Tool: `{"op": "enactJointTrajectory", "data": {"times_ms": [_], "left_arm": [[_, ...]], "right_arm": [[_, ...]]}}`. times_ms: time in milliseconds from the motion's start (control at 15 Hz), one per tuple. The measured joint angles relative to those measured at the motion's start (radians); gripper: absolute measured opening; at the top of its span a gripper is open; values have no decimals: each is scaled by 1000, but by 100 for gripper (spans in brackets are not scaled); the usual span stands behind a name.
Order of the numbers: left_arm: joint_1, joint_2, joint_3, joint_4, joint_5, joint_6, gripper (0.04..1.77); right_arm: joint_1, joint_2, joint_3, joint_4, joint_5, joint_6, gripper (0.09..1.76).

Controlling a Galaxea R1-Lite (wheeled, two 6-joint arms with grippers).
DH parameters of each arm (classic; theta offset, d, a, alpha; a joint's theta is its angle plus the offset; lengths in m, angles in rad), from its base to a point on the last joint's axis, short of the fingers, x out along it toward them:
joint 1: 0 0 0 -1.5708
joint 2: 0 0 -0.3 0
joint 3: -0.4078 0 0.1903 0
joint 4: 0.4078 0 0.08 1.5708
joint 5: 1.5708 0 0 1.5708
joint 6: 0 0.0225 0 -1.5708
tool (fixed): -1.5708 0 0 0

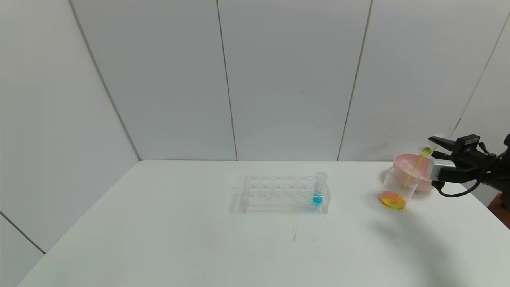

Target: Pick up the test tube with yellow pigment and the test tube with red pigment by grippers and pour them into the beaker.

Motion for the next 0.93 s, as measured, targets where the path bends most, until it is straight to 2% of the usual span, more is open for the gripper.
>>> {"op": "enactJointTrajectory", "data": {"times_ms": [267, 933], "left_arm": [[0, 0, 0, 0, 0, 0, 176], [0, 0, 0, 0, 0, 0, 176]], "right_arm": [[23, -1, -1, -8, -18, -54, 49], [27, 0, -8, -13, -41, -83, 49]]}}
